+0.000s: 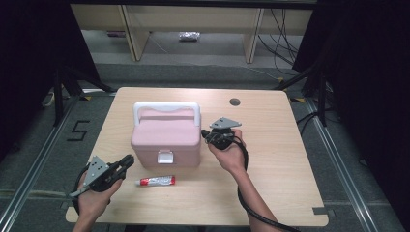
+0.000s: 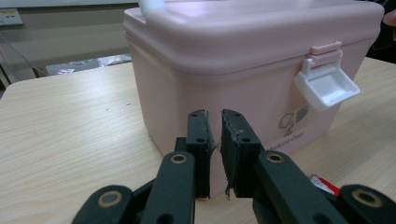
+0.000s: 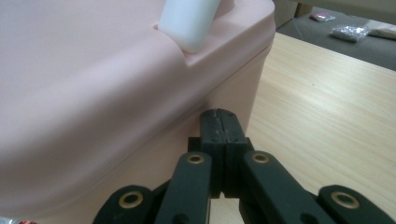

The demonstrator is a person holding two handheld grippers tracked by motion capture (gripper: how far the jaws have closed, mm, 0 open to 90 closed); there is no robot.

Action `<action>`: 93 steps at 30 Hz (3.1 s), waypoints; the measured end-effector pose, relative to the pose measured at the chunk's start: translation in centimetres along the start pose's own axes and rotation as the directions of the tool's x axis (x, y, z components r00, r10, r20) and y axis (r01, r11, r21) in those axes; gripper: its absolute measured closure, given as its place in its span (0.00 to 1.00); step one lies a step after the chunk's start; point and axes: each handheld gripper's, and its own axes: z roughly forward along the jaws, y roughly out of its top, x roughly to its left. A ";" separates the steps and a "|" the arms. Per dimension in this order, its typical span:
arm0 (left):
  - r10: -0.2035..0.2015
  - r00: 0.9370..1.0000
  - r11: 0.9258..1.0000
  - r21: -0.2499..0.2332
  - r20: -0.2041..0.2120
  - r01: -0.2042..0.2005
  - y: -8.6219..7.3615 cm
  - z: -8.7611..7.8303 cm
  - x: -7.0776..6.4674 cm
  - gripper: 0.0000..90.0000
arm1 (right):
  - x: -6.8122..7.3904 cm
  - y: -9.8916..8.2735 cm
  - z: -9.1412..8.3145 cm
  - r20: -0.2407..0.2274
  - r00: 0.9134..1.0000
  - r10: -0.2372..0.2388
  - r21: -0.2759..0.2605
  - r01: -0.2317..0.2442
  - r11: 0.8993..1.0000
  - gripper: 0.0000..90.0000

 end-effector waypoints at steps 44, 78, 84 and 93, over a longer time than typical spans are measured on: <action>-0.139 0.990 0.987 -0.087 -0.014 0.137 0.8 -1.5 0.7 0.53 | -1.4 -1.6 -3.8 0.031 0.999 0.042 0.023 -0.043 0.999 0.74; -0.214 0.976 0.975 -0.063 -0.033 0.211 7.3 0.8 3.1 0.48 | -1.6 -4.2 -8.6 0.107 0.987 0.117 -0.020 -0.115 0.993 0.68; -0.216 0.975 0.976 -0.033 -0.050 0.214 8.6 2.5 4.4 0.50 | -1.0 -3.9 -8.3 0.082 0.992 0.100 -0.015 -0.099 0.995 0.68; -0.233 0.970 0.971 0.032 -0.070 0.236 9.9 5.2 6.2 0.56 | -0.6 -3.8 -8.1 0.085 0.993 0.077 -0.022 -0.075 0.997 0.70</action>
